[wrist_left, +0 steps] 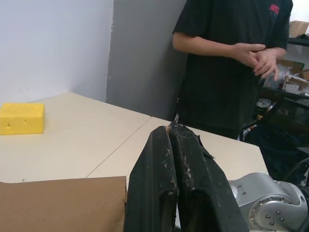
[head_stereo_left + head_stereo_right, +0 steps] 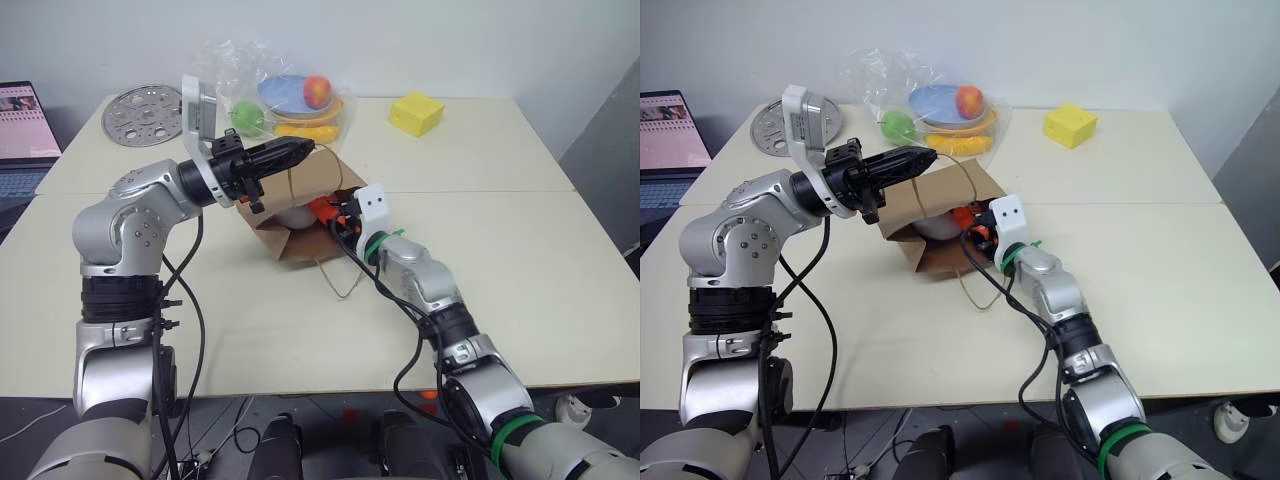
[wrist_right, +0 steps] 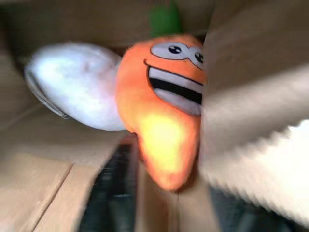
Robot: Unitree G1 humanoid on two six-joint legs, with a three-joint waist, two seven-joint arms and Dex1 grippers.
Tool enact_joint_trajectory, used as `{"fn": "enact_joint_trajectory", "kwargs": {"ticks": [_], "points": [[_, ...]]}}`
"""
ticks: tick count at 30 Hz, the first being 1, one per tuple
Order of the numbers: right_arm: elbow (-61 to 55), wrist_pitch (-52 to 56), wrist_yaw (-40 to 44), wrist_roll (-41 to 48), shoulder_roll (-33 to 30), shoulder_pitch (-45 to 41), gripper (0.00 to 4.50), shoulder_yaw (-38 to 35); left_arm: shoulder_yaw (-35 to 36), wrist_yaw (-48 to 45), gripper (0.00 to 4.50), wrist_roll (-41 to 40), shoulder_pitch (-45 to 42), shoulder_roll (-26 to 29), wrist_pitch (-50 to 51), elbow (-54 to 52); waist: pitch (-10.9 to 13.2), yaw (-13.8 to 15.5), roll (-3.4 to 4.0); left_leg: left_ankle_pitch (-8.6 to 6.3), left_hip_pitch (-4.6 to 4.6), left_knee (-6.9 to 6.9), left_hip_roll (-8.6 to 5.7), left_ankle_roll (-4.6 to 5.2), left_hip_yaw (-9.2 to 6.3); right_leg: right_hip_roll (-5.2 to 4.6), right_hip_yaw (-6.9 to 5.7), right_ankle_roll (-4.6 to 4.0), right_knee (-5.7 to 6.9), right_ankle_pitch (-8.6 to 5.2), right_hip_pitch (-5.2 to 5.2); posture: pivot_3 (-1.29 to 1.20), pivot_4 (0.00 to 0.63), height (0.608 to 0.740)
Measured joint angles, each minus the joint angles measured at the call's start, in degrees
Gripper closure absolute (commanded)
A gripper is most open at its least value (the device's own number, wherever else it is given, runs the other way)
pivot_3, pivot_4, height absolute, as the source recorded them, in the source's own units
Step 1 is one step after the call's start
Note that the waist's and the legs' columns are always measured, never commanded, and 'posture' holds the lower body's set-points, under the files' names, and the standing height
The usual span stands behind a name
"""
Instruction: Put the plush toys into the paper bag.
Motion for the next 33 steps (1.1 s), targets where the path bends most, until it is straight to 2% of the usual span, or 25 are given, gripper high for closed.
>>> {"fn": "enact_joint_trajectory", "kwargs": {"ticks": [4, 7, 11, 13, 20, 23, 33], "points": [[-18.2, 9.4, 1.6, 1.6, -4.2, 6.8, 0.05, 1.0, 0.1, 0.0, 4.50, 0.0, 0.3, 0.1, 0.0, -0.4, 0.0, 0.0, 0.00, 0.00, 0.01, 0.00, 0.00, 0.00, -0.02, 0.00, -0.02, 0.00, 0.01, 0.00, 0.00, 0.00, 0.150, 0.740], [-30.3, 16.4, 2.5, 4.6, -6.7, 12.0, 0.02, 1.0, 0.1, 0.1, 4.50, 0.0, 0.4, 0.1, 0.0, -0.6, 0.0, 0.1, 0.00, 0.00, 0.01, 0.01, 0.00, 0.00, -0.02, 0.00, -0.02, 0.01, 0.00, -0.01, 0.01, 0.00, 0.150, 0.740], [-39.4, 23.2, 3.0, 6.3, -10.8, 17.0, 0.02, 1.1, 0.1, 0.0, 4.50, 0.0, 0.6, 0.1, -0.1, -0.7, 0.0, 0.1, -0.01, 0.00, 0.03, 0.03, 0.00, 0.00, 0.00, 0.00, 0.00, 0.02, -0.01, -0.01, 0.03, 0.00, 0.150, 0.740], [-39.6, 24.8, 2.7, 6.2, -11.3, 18.9, 0.02, 1.3, 0.1, 0.0, 4.50, 0.0, 0.6, 0.1, -0.1, -0.7, 0.0, 0.2, -0.01, 0.00, 0.04, 0.03, 0.00, 0.00, 0.01, 0.00, 0.01, 0.02, -0.01, -0.02, 0.02, 0.00, 0.150, 0.740], [-28.7, 22.6, 1.0, 4.7, -7.4, 17.9, 0.02, 3.7, 0.1, 0.0, 4.50, 0.1, 0.6, 0.1, -0.1, -0.6, 0.0, -0.3, -0.01, 0.00, 0.03, 0.04, 0.00, 0.00, 0.04, 0.00, 0.04, 0.01, -0.02, -0.01, 0.02, 0.00, 0.150, 0.740], [-26.5, 20.8, 0.6, 3.2, -7.5, 16.8, 0.61, 3.7, 0.1, 0.1, 4.50, 0.1, 0.6, 0.1, -0.2, -0.6, 0.0, -0.2, -0.01, 0.00, 0.03, 0.04, 0.00, 0.00, 0.04, 0.00, 0.03, 0.01, -0.02, -0.01, 0.02, 0.00, 0.150, 0.740], [-26.2, 19.5, 2.0, 3.5, -7.7, 16.5, 4.28, 3.5, 0.2, 1.3, 4.50, 0.0, 2.5, 0.5, -0.1, -1.2, 0.0, -0.3, -0.01, 0.00, 0.03, 0.04, 0.00, 0.00, 0.03, 0.00, 0.03, 0.01, -0.02, -0.01, 0.02, 0.00, 0.150, 0.740]]}}
